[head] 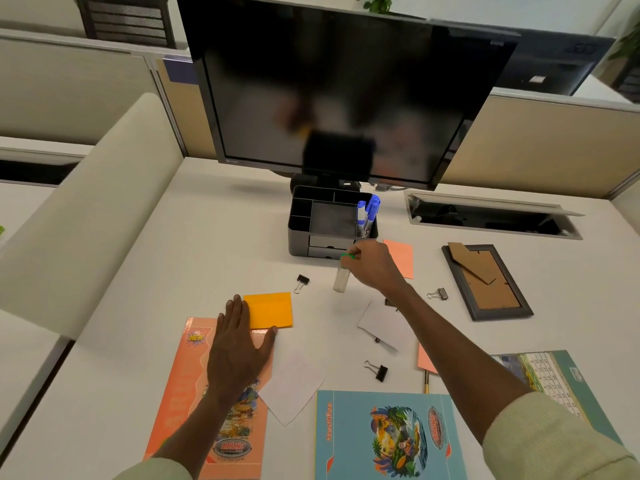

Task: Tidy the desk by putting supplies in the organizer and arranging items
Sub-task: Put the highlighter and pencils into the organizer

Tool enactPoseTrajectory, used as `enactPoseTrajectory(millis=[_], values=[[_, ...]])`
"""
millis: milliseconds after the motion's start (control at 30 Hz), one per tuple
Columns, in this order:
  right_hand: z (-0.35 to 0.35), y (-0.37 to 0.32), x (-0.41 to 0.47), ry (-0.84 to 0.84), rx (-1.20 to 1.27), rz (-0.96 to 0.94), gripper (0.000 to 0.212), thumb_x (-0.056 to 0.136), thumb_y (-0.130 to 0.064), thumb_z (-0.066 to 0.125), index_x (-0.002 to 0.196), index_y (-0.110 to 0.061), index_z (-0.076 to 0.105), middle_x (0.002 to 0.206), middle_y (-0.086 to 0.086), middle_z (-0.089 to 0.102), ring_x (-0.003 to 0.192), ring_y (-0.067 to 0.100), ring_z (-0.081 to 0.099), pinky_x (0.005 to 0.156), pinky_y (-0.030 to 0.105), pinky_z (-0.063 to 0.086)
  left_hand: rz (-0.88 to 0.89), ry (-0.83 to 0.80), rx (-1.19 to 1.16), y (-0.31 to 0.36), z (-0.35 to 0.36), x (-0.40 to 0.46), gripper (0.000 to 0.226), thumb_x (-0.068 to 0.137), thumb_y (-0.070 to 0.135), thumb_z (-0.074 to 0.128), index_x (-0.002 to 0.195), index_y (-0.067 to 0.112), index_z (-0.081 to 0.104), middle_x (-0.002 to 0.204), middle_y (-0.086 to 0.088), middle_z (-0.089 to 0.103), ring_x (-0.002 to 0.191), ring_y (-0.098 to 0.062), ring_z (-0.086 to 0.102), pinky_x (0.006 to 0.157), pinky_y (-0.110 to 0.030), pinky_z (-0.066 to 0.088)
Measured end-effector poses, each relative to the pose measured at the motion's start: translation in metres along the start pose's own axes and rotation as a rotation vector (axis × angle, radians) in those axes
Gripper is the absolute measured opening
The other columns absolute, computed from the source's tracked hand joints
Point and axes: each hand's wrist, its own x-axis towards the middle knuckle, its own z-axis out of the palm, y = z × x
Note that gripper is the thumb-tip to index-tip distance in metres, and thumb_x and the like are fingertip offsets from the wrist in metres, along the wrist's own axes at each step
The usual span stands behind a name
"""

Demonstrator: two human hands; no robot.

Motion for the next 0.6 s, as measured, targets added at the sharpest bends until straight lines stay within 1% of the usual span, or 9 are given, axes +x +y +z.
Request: enactPoseTrajectory(millis=[33,100,167,233,333,467,600], values=[[-0.002,-0.008,0.002,0.015,-0.007,-0.036,0.018,0.085,-0.017,0.063,0.086,0.001,0.069,0.082,0.015,0.067,0.068,0.018,0.054,0.060,0.026,0.043,0.000,-0.001,-0.004,0.000,0.000,0.000,0.091,0.088,0.071,0.032,0.153,0.008,0.022,0.161,-0.007,0.019,0.149,-0.024,0.017,0.121,-0.043,0.019],[-0.007,-0.023,0.005,0.047,-0.015,-0.111,0.017,0.087,-0.014,0.062,0.093,-0.001,0.070,0.089,0.012,0.068,0.075,0.018,0.058,0.066,0.026,0.047,0.001,-0.001,-0.007,0.000,0.000,0.000,0.091,0.088,0.071,0.032,0.153,0.008,0.022,0.161,-0.007,0.018,0.149,-0.024,0.017,0.121,-0.042,0.019],[-0.011,-0.036,0.009,0.084,0.004,-0.158,0.018,0.086,-0.014,0.061,0.100,-0.005,0.070,0.093,0.008,0.069,0.081,0.019,0.063,0.073,0.031,0.053,0.003,0.002,-0.003,0.001,0.000,0.000,0.091,0.088,0.071,0.031,0.153,0.008,0.022,0.161,-0.007,0.018,0.150,-0.023,0.017,0.121,-0.042,0.018],[-0.013,-0.045,0.014,0.114,0.009,-0.188,0.021,0.086,-0.014,0.062,0.105,-0.008,0.067,0.096,0.006,0.069,0.085,0.019,0.063,0.078,0.032,0.055,0.003,0.003,-0.008,0.001,0.000,0.000,0.092,0.088,0.072,0.031,0.153,0.008,0.022,0.161,-0.007,0.018,0.149,-0.024,0.017,0.121,-0.041,0.018],[-0.013,-0.057,0.020,0.150,0.002,-0.235,0.024,0.086,-0.015,0.063,0.109,-0.009,0.065,0.101,0.006,0.068,0.091,0.017,0.061,0.081,0.027,0.052,-0.004,0.003,-0.020,0.000,0.000,0.000,0.093,0.087,0.073,0.029,0.153,0.009,0.022,0.161,-0.006,0.017,0.149,-0.024,0.017,0.121,-0.041,0.016],[-0.011,-0.069,0.033,0.218,0.015,-0.274,0.027,0.087,-0.015,0.066,0.113,-0.008,0.064,0.109,0.007,0.065,0.098,0.017,0.060,0.086,0.027,0.052,0.000,0.013,-0.020,0.001,0.000,0.000,0.092,0.088,0.072,0.030,0.153,0.008,0.022,0.161,-0.006,0.017,0.150,-0.023,0.016,0.121,-0.041,0.016],[-0.001,-0.074,0.047,0.196,-0.009,-0.291,0.031,0.088,-0.017,0.067,0.116,-0.008,0.062,0.113,0.007,0.064,0.102,0.016,0.058,0.085,0.020,0.044,-0.007,0.013,-0.023,0.001,0.001,0.001,0.091,0.088,0.071,0.032,0.153,0.008,0.022,0.161,-0.006,0.018,0.149,-0.023,0.017,0.121,-0.042,0.018]])
